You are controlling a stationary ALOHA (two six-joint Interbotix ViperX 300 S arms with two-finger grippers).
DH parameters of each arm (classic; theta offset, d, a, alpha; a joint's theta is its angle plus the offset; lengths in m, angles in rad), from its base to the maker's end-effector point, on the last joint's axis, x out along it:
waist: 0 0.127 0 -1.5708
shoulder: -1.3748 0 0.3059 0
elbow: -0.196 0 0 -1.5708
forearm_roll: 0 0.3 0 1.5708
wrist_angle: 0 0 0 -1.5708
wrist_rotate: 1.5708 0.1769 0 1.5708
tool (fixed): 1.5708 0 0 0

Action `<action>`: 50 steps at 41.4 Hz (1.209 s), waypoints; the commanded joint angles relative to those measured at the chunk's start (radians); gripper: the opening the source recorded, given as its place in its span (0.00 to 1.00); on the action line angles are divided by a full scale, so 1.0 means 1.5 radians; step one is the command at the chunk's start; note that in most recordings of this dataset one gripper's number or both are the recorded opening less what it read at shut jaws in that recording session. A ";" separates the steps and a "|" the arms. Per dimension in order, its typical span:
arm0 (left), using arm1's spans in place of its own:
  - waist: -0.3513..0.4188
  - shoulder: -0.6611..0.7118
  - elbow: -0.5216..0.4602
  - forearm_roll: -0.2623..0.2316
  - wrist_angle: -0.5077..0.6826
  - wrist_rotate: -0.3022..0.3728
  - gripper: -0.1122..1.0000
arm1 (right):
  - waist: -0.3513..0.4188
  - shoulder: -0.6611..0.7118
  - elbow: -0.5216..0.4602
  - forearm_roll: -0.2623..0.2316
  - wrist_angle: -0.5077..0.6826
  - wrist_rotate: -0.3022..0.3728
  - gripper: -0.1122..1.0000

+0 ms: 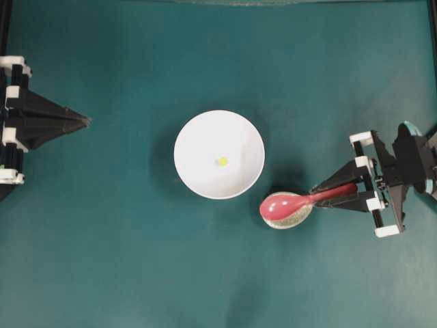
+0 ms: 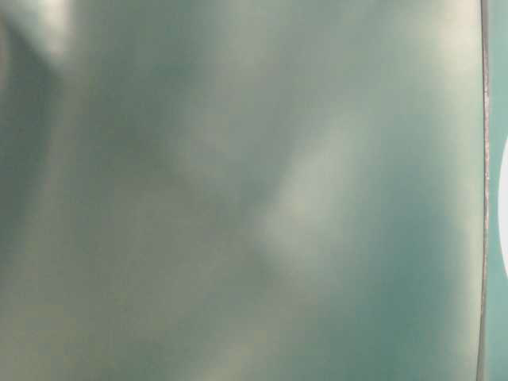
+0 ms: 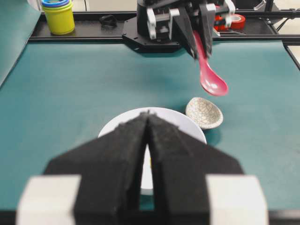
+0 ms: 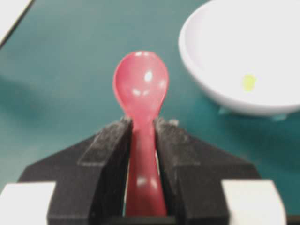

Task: Scoop the yellow hexagonal prism block from the bowl with a spoon using the right arm.

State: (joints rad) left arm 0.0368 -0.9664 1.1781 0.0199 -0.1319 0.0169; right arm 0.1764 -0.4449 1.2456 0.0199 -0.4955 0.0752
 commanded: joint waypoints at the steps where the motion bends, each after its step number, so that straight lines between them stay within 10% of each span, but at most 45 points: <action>1: 0.000 0.006 -0.012 0.000 -0.010 -0.001 0.11 | -0.016 -0.057 -0.046 0.002 0.102 -0.002 0.30; 15: 0.001 0.008 -0.011 0.000 -0.016 -0.001 0.11 | -0.116 -0.101 -0.195 0.000 0.414 0.001 0.30; 33: 0.000 0.009 -0.011 0.000 -0.016 -0.001 0.11 | -0.156 0.011 -0.356 0.001 0.630 0.011 0.30; 50: 0.000 0.009 -0.011 0.000 -0.016 -0.001 0.11 | -0.156 0.116 -0.456 0.001 0.752 0.112 0.30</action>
State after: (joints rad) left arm 0.0368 -0.9618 1.1781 0.0199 -0.1457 0.0169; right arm -0.0568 -0.2746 0.6029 0.0199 0.6228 0.2270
